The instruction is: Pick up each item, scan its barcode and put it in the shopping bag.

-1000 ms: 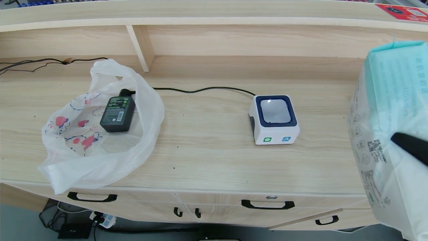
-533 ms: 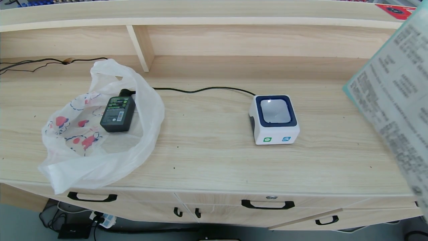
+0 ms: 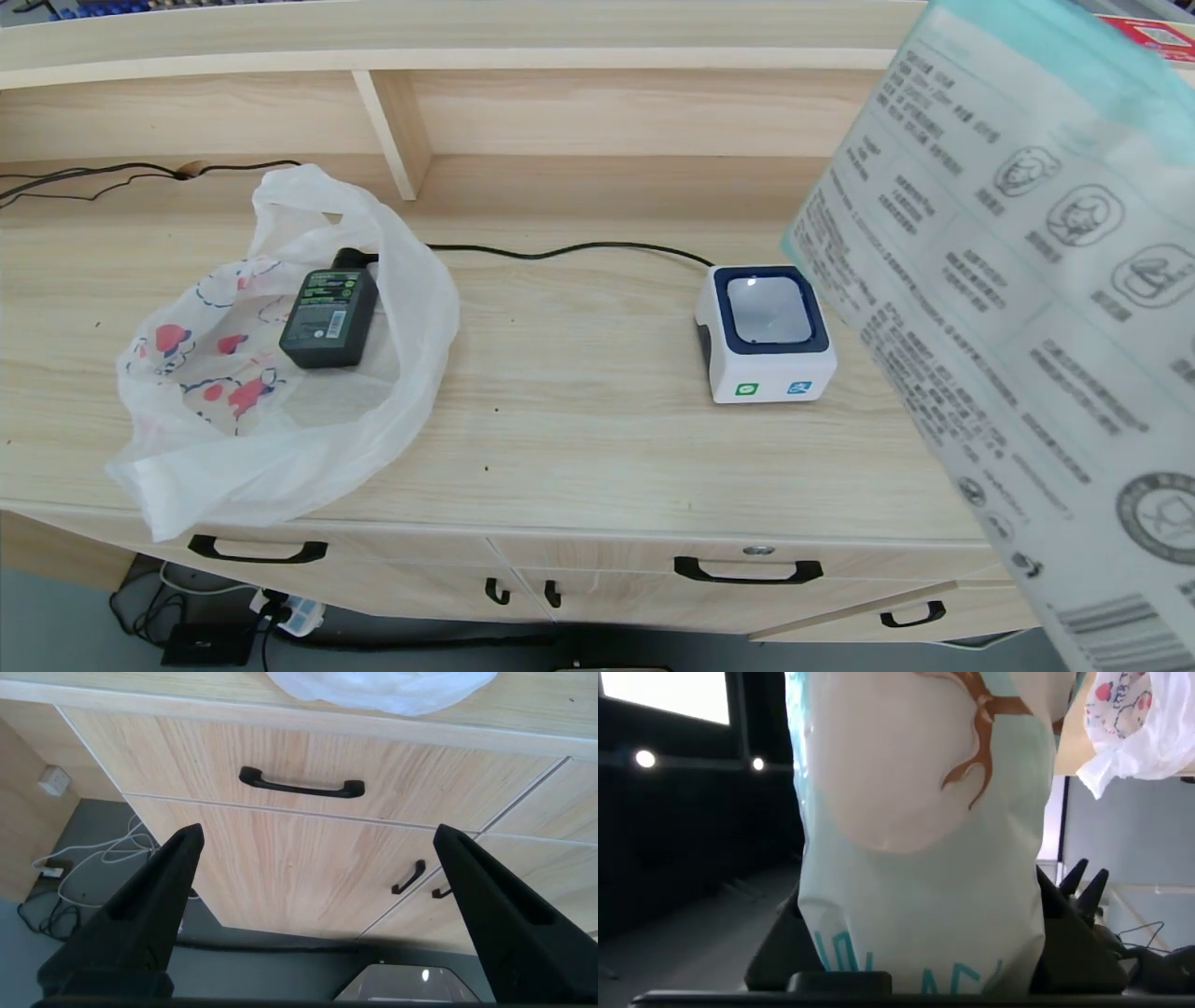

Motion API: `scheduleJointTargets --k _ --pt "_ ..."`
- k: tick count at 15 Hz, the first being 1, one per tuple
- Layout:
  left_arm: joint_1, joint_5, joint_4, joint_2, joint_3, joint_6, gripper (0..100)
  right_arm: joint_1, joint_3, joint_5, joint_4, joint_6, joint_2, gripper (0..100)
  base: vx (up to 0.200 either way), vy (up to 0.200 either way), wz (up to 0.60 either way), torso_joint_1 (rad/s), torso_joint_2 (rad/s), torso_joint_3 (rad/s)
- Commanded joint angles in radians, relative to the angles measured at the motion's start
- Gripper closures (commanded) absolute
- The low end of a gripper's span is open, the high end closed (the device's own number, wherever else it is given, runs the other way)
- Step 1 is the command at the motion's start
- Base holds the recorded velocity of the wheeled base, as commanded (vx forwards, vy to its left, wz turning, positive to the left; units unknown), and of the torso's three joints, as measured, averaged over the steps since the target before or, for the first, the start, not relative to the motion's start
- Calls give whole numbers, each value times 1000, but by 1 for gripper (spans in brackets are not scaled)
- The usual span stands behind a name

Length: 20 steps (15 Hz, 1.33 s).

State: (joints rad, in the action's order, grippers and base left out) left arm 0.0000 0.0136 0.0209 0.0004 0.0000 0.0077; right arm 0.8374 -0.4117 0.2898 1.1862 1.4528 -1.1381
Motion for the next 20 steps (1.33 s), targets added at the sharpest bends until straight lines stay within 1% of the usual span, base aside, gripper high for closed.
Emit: scheduleJointTargets --k 1,3,5,6,8,10,11,14,17,18,19,20 --pt "0 0 1 0 0 0 0 2 -68 5 18 34 -127 100 0 0 0 0 0 0" --pt "0 0 1 0 0 0 0 2 -121 5 27 113 -163 100 0 0 0 0 0 0" --pt "0 0 1 0 0 0 0 2 -141 5 44 186 -183 100 0 0 0 0 0 0" --pt "0 0 1 0 0 2 0 2 -141 5 72 216 -207 100 0 0 0 0 0 0" --pt "0 0 1 0 0 2 0 0 -136 6 176 244 -264 100 0 0 0 0 0 0" --pt "0 0 1 0 0 0 0 0 -133 14 233 307 -287 100 0 0 0 0 0 0" --pt "0 0 1 0 0 0 0 0 -142 12 271 360 -305 100 0 0 0 0 0 0" --pt "0 0 1 0 0 0 0 0 -167 12 317 373 -350 100 0 0 0 0 0 0" --pt "0 0 1 0 0 2 0 -1 -150 14 385 414 -348 100 0 0 0 0 0 0" --pt "0 0 1 0 0 0 0 -3 -156 14 385 409 -348 100 0 0 0 0 0 0" --pt "0 0 1 0 0 2 0 -11 -168 14 385 379 -348 100 0 0 0 0 0 0" --pt "0 0 1 0 0 0 0 -17 -180 14 385 284 -350 100 0 0 0 0 0 0"
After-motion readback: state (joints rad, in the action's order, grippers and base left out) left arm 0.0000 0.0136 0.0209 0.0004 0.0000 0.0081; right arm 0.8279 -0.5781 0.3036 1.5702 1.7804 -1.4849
